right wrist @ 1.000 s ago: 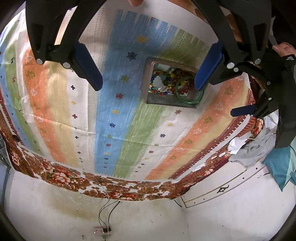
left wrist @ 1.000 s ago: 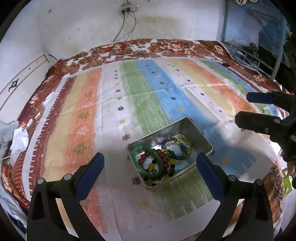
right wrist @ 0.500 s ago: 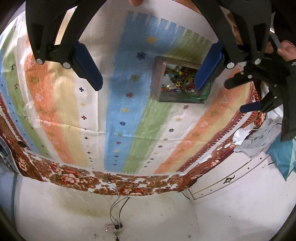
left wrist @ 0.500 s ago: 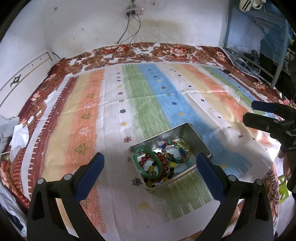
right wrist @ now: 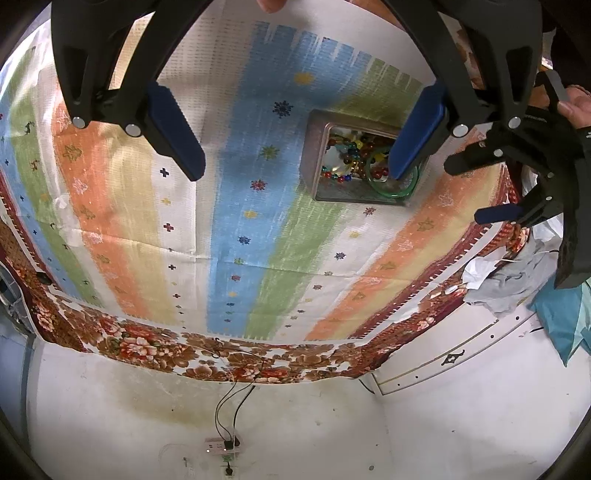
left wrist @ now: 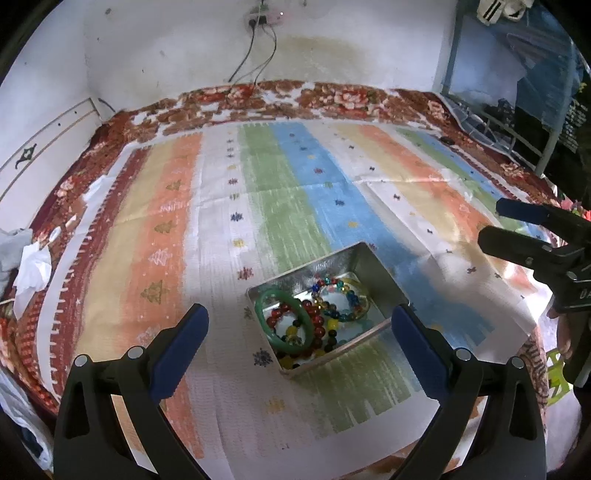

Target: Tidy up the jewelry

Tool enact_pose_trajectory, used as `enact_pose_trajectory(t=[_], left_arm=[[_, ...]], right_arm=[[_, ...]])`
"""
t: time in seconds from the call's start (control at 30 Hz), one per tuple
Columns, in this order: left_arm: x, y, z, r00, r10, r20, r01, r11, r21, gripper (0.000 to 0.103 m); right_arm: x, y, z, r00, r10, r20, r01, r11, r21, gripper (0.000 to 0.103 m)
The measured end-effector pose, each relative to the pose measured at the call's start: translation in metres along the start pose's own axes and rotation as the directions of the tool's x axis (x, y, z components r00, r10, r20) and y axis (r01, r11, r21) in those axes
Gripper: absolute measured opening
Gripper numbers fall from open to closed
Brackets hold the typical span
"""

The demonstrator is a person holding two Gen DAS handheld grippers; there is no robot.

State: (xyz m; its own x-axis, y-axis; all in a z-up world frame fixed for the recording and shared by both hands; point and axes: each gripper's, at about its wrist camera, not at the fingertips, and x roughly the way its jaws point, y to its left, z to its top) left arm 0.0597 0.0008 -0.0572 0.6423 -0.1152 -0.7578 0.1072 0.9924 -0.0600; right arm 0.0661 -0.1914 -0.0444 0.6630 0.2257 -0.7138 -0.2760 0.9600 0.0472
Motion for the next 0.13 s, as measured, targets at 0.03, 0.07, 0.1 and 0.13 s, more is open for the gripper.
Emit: enact_pose_trajectory(t=[0.03,0.07,0.1,0.13], left_arm=[[-0.0002,-0.0001,-0.0005,1.0,-0.003,0.001,0.003,1.0,-0.002,0.097],[-0.0006,-0.0005,-0.0009,1.0,-0.005,0.004,0.005,1.0,0.001,0.097],[-0.0012,-0.0011,-0.0014,1.0,0.002,0.009,-0.002,1.0,0.006,0.097],[-0.0021,-0.0014,-0.0016,1.0,0.008,0.016,-0.009,1.0,0.009,0.097]], right_arm=[[0.0,0.0007,0.0002,1.0,0.0,-0.001,0.0,1.0,-0.002,0.098],[0.0002,0.0011,0.0006,1.0,0.001,-0.002,-0.001,1.0,-0.003,0.098],[0.0,0.0011,0.0006,1.0,0.002,0.001,-0.002,1.0,-0.002,0.098],[-0.0001,0.0013,0.0004,1.0,0.004,0.002,-0.004,1.0,-0.001,0.098]])
